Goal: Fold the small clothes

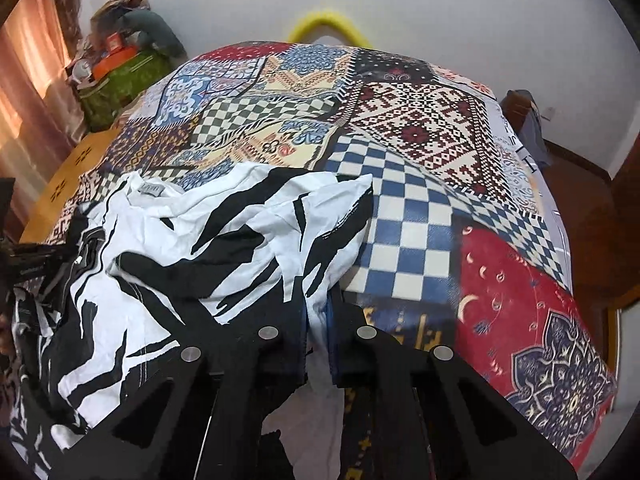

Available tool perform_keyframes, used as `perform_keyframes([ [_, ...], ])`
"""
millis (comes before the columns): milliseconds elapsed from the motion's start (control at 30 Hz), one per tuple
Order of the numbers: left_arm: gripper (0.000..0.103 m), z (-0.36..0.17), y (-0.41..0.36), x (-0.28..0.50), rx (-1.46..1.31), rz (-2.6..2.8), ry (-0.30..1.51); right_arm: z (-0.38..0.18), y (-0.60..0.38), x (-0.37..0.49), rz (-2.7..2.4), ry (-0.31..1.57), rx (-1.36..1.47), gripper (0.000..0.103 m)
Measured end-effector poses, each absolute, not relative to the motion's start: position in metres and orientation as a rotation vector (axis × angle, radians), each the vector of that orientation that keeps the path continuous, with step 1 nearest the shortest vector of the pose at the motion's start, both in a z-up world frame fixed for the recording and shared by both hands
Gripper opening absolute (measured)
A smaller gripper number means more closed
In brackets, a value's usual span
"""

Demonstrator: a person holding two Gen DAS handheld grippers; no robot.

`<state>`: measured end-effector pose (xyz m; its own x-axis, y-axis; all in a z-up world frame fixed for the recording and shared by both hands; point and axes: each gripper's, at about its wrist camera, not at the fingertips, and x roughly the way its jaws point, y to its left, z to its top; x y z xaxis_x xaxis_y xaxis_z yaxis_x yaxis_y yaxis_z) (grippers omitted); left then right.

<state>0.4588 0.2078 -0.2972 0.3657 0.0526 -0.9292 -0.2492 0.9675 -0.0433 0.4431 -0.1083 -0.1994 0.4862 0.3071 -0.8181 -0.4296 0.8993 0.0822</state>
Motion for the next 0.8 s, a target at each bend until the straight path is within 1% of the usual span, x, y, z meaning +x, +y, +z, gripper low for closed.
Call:
perform_keyframes([
  [100, 0.028, -0.287, 0.208, 0.444, -0.198, 0.185, 1.171, -0.188, -0.113, 0.431, 0.451, 0.951, -0.138, 0.009],
  [133, 0.034, -0.282, 0.207, 0.436, -0.186, 0.177, 1.164, -0.185, -0.113, 0.426, 0.454, 0.942, -0.141, 0.009],
  [167, 0.043, -0.276, 0.205, 0.425, -0.166, 0.175, 1.151, -0.18, -0.115, 0.417, 0.46, 0.93, -0.151, 0.01],
  [200, 0.052, -0.27, 0.202, 0.414, -0.144, 0.176, 1.136, -0.175, -0.116, 0.407, 0.477, 0.922, -0.16, 0.013],
  [233, 0.056, -0.266, 0.201, 0.406, -0.128, 0.177, 1.127, -0.169, -0.118, 0.394, 0.498, 0.915, -0.164, 0.019],
  [267, 0.06, -0.261, 0.199, 0.391, -0.106, 0.177, 1.112, -0.166, -0.119, 0.386, 0.515, 0.914, -0.166, 0.022],
  [300, 0.06, -0.257, 0.199, 0.379, -0.095, 0.179, 1.105, -0.164, -0.121, 0.376, 0.533, 0.915, -0.168, 0.025],
  [500, 0.067, -0.249, 0.202, 0.305, -0.112, 0.175, 1.087, -0.168, -0.131, 0.314, 0.626, 0.96, -0.17, 0.032],
  [667, 0.068, -0.239, 0.207, 0.258, -0.159, 0.179, 1.058, -0.189, -0.127, 0.275, 0.648, 1.018, -0.231, 0.032],
  [767, 0.075, -0.236, 0.207, 0.236, -0.195, 0.161, 1.044, -0.197, -0.131, 0.26, 0.652, 1.047, -0.215, 0.032],
  [800, 0.075, -0.238, 0.207, 0.231, -0.194, 0.159, 1.049, -0.202, -0.131, 0.256, 0.649, 1.059, -0.213, 0.032],
])
